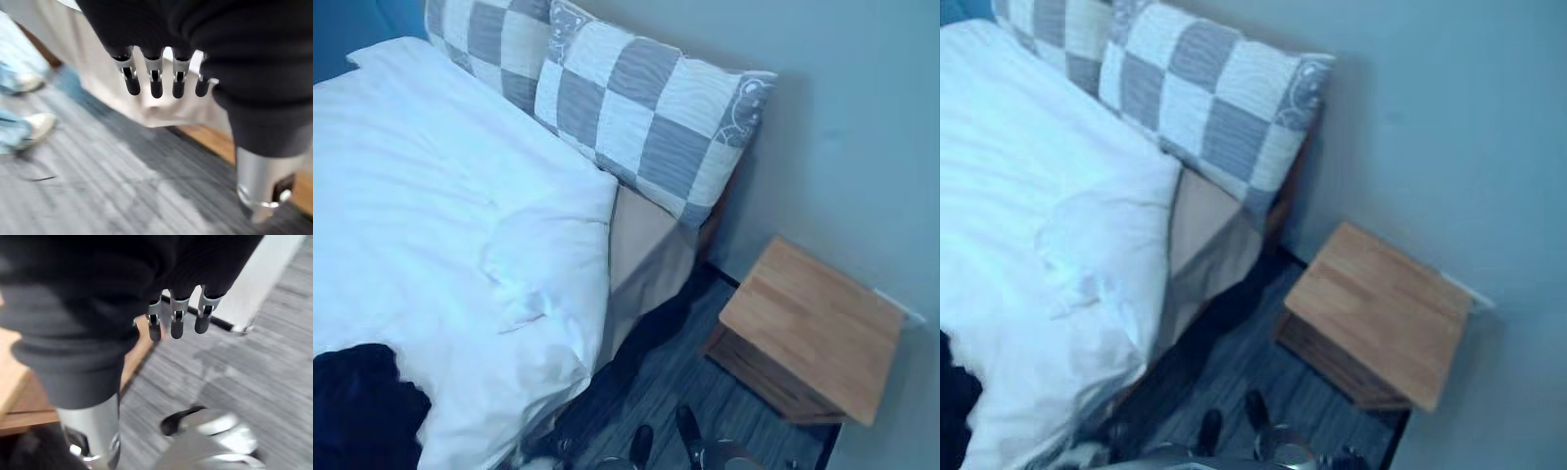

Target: Tidy up the quilt and then pick up the clothes from the bed and put them into the laundry hamper.

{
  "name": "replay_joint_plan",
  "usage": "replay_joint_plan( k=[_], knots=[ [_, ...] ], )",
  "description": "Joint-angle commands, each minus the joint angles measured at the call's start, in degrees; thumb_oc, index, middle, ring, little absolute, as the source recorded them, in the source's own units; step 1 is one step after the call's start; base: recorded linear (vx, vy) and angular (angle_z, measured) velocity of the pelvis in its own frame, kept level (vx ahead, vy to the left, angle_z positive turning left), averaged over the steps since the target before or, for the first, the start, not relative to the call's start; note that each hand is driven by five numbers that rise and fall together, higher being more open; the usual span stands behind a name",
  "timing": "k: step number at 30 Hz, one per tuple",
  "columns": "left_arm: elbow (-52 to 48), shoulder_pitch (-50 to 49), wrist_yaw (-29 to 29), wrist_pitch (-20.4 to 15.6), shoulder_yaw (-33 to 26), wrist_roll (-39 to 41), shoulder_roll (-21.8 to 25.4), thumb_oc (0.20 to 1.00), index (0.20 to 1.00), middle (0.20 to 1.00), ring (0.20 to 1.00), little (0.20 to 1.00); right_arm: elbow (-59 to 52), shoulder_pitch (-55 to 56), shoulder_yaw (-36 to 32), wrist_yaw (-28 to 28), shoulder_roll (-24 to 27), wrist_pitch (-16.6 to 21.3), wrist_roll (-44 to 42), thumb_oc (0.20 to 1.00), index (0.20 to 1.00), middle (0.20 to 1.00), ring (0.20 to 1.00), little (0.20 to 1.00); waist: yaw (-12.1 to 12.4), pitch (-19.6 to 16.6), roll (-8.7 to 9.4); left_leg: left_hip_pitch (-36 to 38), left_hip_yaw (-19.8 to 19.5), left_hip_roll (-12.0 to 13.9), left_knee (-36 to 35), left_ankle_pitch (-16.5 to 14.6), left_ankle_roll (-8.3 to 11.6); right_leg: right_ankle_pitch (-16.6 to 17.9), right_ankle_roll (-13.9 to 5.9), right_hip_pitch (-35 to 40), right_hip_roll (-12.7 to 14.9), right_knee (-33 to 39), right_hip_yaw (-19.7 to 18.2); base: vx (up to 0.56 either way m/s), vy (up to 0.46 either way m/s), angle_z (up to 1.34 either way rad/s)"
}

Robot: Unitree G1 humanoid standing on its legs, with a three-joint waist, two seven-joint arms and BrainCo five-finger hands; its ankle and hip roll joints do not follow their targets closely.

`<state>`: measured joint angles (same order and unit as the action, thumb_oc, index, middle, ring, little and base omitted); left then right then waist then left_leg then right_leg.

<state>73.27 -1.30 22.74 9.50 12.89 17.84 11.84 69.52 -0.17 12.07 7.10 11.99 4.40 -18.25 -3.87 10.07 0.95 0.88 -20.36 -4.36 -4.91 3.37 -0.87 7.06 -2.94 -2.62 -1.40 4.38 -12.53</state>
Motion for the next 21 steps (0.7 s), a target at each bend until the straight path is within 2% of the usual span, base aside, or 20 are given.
replay_joint_plan(
  k=[1,2,3,4,5,7,9,10,11,13,15,16,17,19,20,21],
  knots=[
    [1.0,0.7,2.9,1.6,-2.0,-1.0,1.0,1.0,1.0,1.0,1.0,1.0,-3.3,1.1,0.6,-1.9,0.5,-2.0,1.8,1.0,1.0,1.0,1.0,1.0,0.4,2.3,0.53,-2.3,6.4,4.8,1.5,-2.5,1.29,0.3,-7.55,-3.4,6.9,-3.0,-0.9,0.09,-0.29,0.37],
    [1.2,0.3,3.1,1.6,-2.3,-0.2,1.0,1.0,1.0,1.0,1.0,1.0,-2.9,0.8,1.2,-1.8,0.6,-1.3,3.3,1.0,1.0,1.0,1.0,1.0,0.5,2.4,0.46,-2.4,6.5,5.5,1.9,-2.6,1.93,-0.1,-7.38,-3.5,7.0,-3.4,-0.3,0.06,-0.366,0.31],
    [0.9,-0.3,3.1,2.1,-2.4,1.2,0.9,1.0,1.0,1.0,1.0,1.0,-2.0,0.3,3.0,-0.4,0.8,1.6,5.3,1.0,1.0,1.0,1.0,1.0,1.0,3.0,0.25,-2.6,6.8,7.3,2.9,-2.7,2.97,-1.5,-6.63,-3.4,6.9,-4.5,1.3,0.04,-0.419,0.58],
    [0.9,-0.6,1.9,1.8,-2.9,-0.7,0.3,1.0,1.0,1.0,1.0,1.0,-2.5,0.2,4.0,0.6,1.0,3.4,2.2,1.0,1.0,1.0,1.0,1.0,0.7,3.2,0.17,-3.0,7.9,8.7,4.0,-2.6,3.43,-2.3,-5.68,-3.5,6.5,-5.0,2.5,0.05,-0.357,0.66],
    [0.9,-0.6,1.9,1.8,-2.9,-0.7,0.3,1.0,1.0,1.0,1.0,1.0,-2.5,0.2,4.0,0.6,1.1,3.4,2.2,1.0,1.0,1.0,1.0,1.0,0.7,3.2,0.13,-3.0,7.9,8.8,4.0,-2.6,3.45,-2.3,-5.66,-3.4,6.5,-5.1,2.6,0.04,-0.26,0.98],
    [1.0,-0.6,1.4,-0.9,-2.2,-3.2,-0.3,1.0,1.0,1.0,1.0,1.0,-4.3,0.5,3.4,1.2,1.5,4.9,-3.4,1.0,1.0,1.0,1.0,1.0,-0.4,3.7,0.37,-3.5,13.3,11.7,6.4,-2.0,4.19,-2.6,-4.56,-2.2,7.1,-4.7,6.0,0.01,-0.212,0.75],
    [-0.2,0.3,1.5,-2.0,-0.5,-3.7,-1.0,1.0,1.0,1.0,1.0,1.0,-4.4,1.4,0.8,0.7,1.6,6.6,-9.8,1.0,1.0,1.0,1.0,1.0,-1.7,3.7,0.37,-4.4,19.4,13.2,8.4,-1.5,4.35,-3.2,-3.67,-0.9,7.2,-4.3,8.6,-0.03,-0.196,0.74],
    [-0.6,0.4,1.9,-2.1,-0.1,-4.0,-1.2,1.0,1.0,1.0,1.0,1.0,-4.5,1.5,0.1,0.3,1.5,7.8,-11.3,1.0,1.0,1.0,1.0,1.0,-1.9,3.7,0.33,-4.6,20.3,13.3,8.9,-1.5,4.4,-3.3,-3.54,-0.6,7.2,-4.2,9.2,-0.02,-0.166,1.05],
    [-1.2,0.6,2.7,-1.8,0.6,-4.9,-1.5,1.0,1.0,1.0,1.0,1.0,-5.4,1.7,-1.3,1.1,1.7,11.7,-13.4,1.0,1.0,1.0,1.0,1.0,-2.0,3.6,0.28,-4.6,21.7,13.2,9.5,-1.7,4.46,-3.4,-3.44,-0.1,7.2,-4.0,10.3,0.01,-0.118,1.2],
    [-2.5,-0.4,4.5,-1.4,1.5,-6.7,-1.6,1.0,1.0,1.0,1.0,1.0,-12.1,1.8,-3.0,4.2,2.9,14.7,-14.5,1.0,1.0,1.0,1.0,1.0,-2.1,3.4,0.59,-4.7,24.0,12.9,10.8,-2.3,4.59,-3.6,-3.46,0.6,7.3,-3.7,12.1,0.03,-0.082,1.06],
    [-3.9,-1.8,4.3,-1.8,1.3,-8.2,-1.1,1.0,1.0,1.0,1.0,1.0,-20.3,2.0,-3.7,8.4,4.3,12.5,-12.4,1.0,1.0,1.0,1.0,1.0,-2.4,3.2,0.77,-4.5,25.2,12.9,11.0,-2.6,4.53,-3.8,-3.37,0.7,7.3,-3.9,12.7,0.05,0.034,0.57],
    [-5.9,-3.7,3.8,-2.2,1.0,-9.0,-0.3,1.0,1.0,1.0,1.0,1.0,-29.9,2.2,-4.7,11.6,6.3,12.0,-9.1,1.0,1.0,1.0,1.0,1.0,-2.5,2.9,0.71,-3.5,25.7,12.8,9.1,-2.2,4.37,-3.9,-3.42,0.6,7.1,-4.2,12.9,0.13,0.097,0.33],
    [-7.0,-5.1,3.3,-3.0,0.5,-9.1,0.4,1.0,1.0,1.0,1.0,1.0,-37.9,2.2,-6.2,13.4,7.9,9.0,-6.1,1.0,1.0,1.0,1.0,1.0,-2.3,2.9,1.01,-3.3,25.5,13.0,8.5,-1.7,4.44,-3.9,-3.56,1.1,7.1,-4.0,12.9,0.15,0.095,0.2],
    [-7.8,-6.0,3.1,-3.3,-0.1,-9.2,0.9,1.0,1.0,1.0,1.0,1.0,-43.1,2.0,-6.9,13.6,9.2,7.1,-4.5,1.0,1.0,1.0,1.0,1.0,-2.0,3.0,1.33,-3.0,25.0,12.6,8.1,-1.8,4.31,-3.8,-3.78,1.5,7.1,-3.7,12.7,0.11,0.043,0.1],
    [-9.3,-6.6,2.6,-3.3,-1.0,-9.0,2.3,1.0,1.0,1.0,1.0,1.0,-52.7,0.6,-7.8,15.1,12.3,5.6,-0.2,1.0,1.0,1.0,1.0,1.0,-1.0,3.0,2.15,-2.6,24.2,12.4,7.0,-1.7,4.39,-3.6,-4.5,1.7,7.3,-3.2,12.4,0.1,0.039,0.12],
    [-9.6,-6.6,2.6,-3.1,-1.1,-9.0,2.6,1.0,1.0,1.0,1.0,1.0,-54.7,0.2,-8.0,15.5,13.0,4.9,-0.2,1.0,1.0,1.0,1.0,1.0,-0.9,3.1,2.29,-2.5,24.3,12.5,6.7,-1.6,4.47,-3.5,-4.68,1.7,7.4,-3.1,12.5,0.12,0.043,0.12]
  ],
)
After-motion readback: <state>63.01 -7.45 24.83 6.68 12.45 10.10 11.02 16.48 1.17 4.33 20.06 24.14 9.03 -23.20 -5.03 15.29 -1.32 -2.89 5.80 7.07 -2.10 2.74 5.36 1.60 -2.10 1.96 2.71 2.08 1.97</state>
